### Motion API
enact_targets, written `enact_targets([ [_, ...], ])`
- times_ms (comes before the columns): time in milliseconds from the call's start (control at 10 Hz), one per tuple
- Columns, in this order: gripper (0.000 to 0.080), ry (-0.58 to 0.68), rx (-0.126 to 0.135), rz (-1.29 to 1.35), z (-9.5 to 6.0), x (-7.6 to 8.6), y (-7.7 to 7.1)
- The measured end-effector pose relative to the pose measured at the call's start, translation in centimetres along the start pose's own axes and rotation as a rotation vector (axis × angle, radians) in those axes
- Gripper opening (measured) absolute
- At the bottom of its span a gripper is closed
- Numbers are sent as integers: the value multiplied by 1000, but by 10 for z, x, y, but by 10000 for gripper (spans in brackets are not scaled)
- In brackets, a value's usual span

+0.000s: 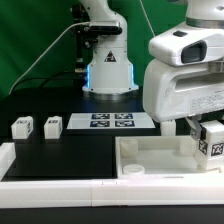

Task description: Assemble one leg

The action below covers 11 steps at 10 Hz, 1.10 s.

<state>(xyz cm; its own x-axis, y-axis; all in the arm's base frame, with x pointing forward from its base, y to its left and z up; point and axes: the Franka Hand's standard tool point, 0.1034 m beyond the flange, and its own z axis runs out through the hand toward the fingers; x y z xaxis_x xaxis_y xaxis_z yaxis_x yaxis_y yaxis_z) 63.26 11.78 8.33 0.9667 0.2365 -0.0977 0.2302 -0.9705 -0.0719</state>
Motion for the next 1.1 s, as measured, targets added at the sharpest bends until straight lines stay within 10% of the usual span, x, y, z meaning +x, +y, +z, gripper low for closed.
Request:
enact_targets([
  [1100, 294, 4, 5, 1340, 2, 0, -4],
])
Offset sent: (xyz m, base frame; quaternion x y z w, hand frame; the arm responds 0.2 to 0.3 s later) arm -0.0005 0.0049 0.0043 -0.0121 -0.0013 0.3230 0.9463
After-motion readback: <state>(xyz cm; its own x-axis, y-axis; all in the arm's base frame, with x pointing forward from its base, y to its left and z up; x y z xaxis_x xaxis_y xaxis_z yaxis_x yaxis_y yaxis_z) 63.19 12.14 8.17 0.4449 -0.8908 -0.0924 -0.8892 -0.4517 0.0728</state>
